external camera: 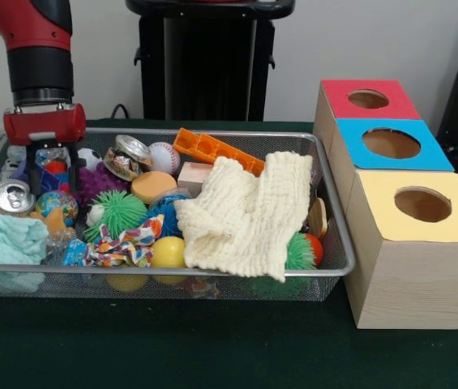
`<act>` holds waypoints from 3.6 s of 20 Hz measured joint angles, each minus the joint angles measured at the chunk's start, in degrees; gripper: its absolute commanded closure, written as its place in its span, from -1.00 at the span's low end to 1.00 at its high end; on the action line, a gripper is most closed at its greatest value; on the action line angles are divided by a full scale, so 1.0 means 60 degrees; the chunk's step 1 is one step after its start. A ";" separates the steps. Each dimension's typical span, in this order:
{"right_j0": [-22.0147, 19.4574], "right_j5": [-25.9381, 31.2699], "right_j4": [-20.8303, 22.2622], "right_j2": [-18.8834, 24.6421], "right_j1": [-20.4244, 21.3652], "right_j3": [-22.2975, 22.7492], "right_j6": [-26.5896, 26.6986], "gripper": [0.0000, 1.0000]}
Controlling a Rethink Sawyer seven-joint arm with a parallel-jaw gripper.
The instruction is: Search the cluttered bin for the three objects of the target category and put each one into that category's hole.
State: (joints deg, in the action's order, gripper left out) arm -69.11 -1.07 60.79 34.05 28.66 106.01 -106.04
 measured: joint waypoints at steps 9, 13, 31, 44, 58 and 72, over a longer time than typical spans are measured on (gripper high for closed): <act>0.0629 -0.0002 0.0008 -0.0335 0.0041 -0.0184 0.0000 -1.00; 0.1523 0.0000 0.0004 -0.0683 0.0018 -0.0486 0.0000 -1.00; 0.0959 0.0059 -0.0090 -0.0253 -0.0526 -0.1342 0.0000 -1.00; 0.1102 0.0187 -0.0086 -0.0585 -0.0472 -0.1379 0.0000 -1.00; 0.1597 -0.0685 -0.0092 -0.0876 -0.1480 -0.1976 0.0000 -1.00; 0.1374 -0.0794 0.0012 -0.0829 -0.1694 -0.2197 0.0000 -1.00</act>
State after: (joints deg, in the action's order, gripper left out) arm -60.86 -5.84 60.86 29.07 18.50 92.83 -106.04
